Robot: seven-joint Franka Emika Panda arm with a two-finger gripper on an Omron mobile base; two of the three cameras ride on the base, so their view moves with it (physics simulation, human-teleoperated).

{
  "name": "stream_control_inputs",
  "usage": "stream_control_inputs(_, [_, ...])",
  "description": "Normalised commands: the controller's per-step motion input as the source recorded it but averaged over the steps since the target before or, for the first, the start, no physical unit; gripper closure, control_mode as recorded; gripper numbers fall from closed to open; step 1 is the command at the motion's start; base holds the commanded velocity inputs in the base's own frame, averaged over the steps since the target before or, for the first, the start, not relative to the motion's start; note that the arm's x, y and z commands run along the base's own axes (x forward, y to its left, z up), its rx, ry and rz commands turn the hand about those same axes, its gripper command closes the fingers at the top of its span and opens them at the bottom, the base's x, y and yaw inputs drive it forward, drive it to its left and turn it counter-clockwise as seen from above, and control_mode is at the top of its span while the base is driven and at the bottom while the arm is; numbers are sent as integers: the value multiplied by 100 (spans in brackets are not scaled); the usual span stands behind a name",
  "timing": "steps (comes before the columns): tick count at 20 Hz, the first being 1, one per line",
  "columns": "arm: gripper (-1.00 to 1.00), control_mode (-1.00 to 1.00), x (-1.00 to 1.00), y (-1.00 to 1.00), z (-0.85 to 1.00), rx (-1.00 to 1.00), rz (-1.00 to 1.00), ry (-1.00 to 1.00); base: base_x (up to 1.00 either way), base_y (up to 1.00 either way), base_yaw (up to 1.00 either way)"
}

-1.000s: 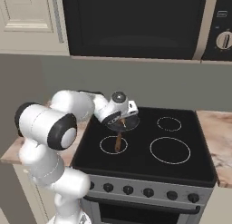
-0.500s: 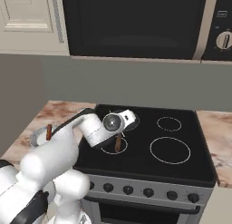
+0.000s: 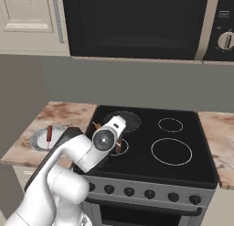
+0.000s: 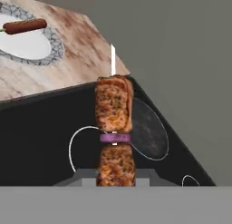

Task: Place the cold items (mango and lime) from the fridge in one tupperware on the dining counter. Place the warm items (kebab skewer and hot dog) in the stove area in another tupperware.

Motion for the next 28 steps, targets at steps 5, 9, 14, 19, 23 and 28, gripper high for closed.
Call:
stream_control_inputs(5, [100,-100,-72,64,43,-16,30,-11,0,0,0])
stream_control_inputs(9, [100,-100,-9,100,42,-44,1,23,0,0,0])
stream_control_inputs(14, [100,-100,-1,55,2,-19,-23,5,0,0,0])
stream_control_inputs(19, [100,-100,-28,7,-6,0,-26,-12,0,0,0])
stream_control_inputs(23, [100,-100,-21,0,-8,0,-9,-7,0,0,0])
stream_control_inputs(28, [100,100,-12,0,-4,0,-6,-5,-6,0,-1])
